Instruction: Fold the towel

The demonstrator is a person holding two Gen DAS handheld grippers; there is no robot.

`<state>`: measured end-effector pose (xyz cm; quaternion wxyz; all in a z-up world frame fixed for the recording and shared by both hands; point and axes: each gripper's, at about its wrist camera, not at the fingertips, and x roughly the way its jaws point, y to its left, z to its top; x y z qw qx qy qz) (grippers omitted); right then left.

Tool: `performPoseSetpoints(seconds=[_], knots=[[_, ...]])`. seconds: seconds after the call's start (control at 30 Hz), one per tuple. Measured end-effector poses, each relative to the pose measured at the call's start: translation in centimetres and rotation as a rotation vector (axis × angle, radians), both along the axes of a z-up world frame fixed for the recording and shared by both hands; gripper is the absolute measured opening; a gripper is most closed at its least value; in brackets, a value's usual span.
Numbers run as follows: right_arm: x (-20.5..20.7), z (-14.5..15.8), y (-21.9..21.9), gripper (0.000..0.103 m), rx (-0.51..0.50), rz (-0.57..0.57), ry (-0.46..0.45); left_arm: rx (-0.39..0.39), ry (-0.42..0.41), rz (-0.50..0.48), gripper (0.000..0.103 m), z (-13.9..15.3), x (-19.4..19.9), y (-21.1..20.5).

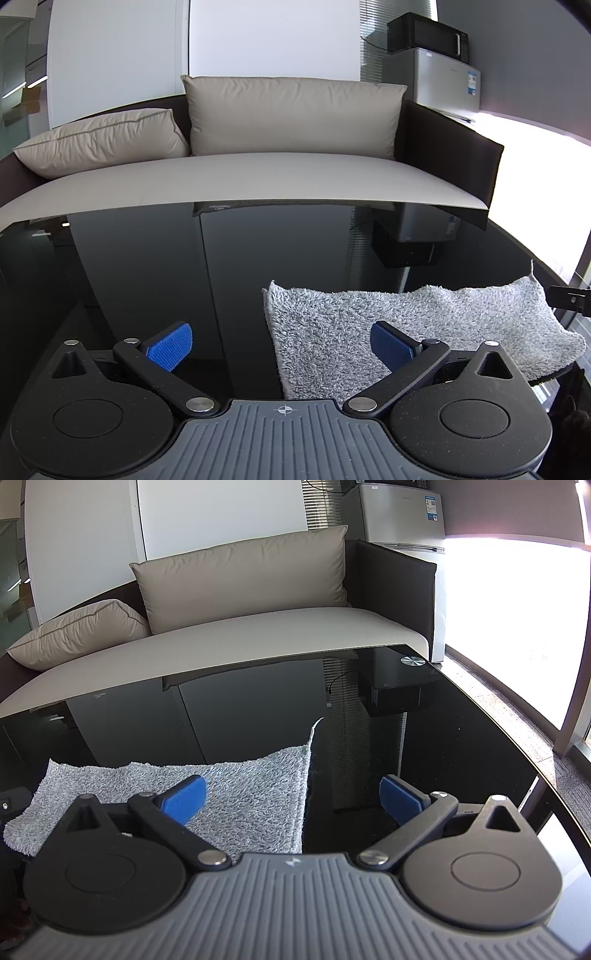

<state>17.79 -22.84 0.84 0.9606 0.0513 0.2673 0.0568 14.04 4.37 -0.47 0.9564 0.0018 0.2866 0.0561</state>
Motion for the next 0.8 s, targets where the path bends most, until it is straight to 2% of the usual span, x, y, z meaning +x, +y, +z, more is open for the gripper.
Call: performPoseSetpoints(seconds=[0.8], knots=[[-2.5,0.0,0.0,0.102,0.009,-0.004,0.028,-0.026,-0.001,0.012,0.102,0.3,-2.4,0.2]])
